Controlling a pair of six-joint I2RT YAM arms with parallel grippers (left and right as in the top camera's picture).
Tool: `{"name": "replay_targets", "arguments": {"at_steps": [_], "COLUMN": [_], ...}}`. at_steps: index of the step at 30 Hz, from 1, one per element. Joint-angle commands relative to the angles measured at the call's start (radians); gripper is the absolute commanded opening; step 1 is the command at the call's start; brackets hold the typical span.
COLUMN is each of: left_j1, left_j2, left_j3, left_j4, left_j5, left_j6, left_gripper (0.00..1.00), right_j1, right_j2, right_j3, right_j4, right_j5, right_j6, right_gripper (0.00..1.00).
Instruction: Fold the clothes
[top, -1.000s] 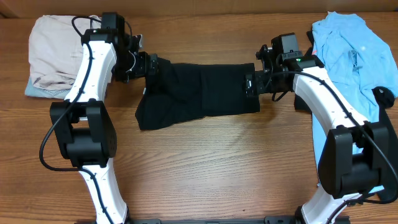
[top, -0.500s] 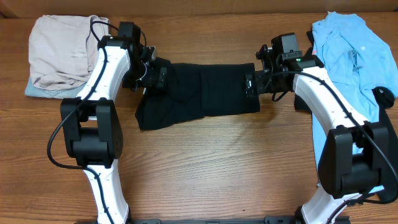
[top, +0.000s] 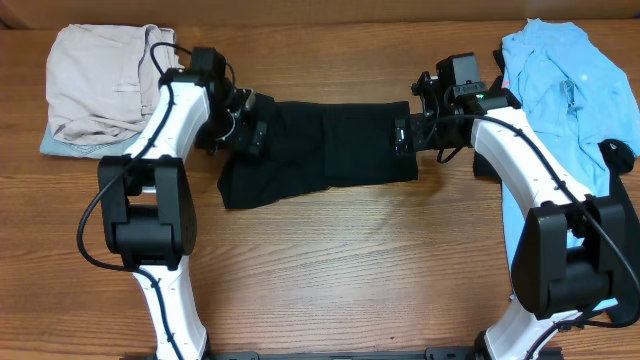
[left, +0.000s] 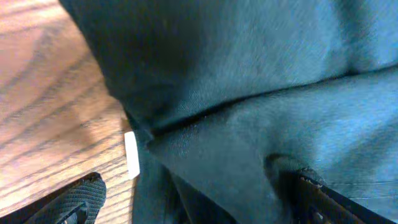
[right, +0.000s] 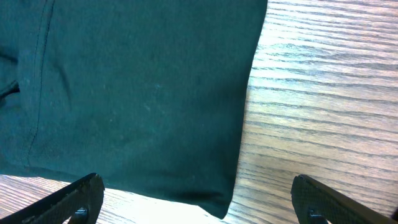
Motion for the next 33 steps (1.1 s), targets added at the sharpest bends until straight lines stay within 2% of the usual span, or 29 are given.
{"name": "replay_targets", "arguments": {"at_steps": [1,10,14,29,32,33], "left_j1": [0.001,0.0,0.0,-0.001,-0.001,-0.002], "left_j2": [0.008,0.008,0.008,0.009,0.009,0.009], "left_j3": [-0.04,-0.071,-0.072,-0.171,-0.174,-0.174], "left_j4": [0.026,0.082,0.083,0.187,0.187,0.181], "left_j5": [-0.006,-0.005,-0.004,-0.023,-0.01,0.013], "left_j6": [0.042,0.048,0.045,0.04,0.04,0.039], "left_gripper": [1.0,1.0,0.96,0.98,0.94,0.82], "right_j1": [0.003,0.003,0.003,0.003,0.003,0.003], "right_j2": [-0.021,-0.021,-0.021,-0.021,-0.021,-0.021], "right_j3": [0.013,0.013,0.013,0.013,0.013,0.013], "right_j4": [0.005,0.005,0.005,0.004,0.005,0.005], "right_j5": [-0.006,-0.005,-0.005,-0.005,-0.005,-0.005], "right_j6": [-0.004,-0.004,-0.004,-0.004,-0.004,-0.004], "right_gripper": [1.0,1.0,1.0,1.0,1.0,1.0]}}
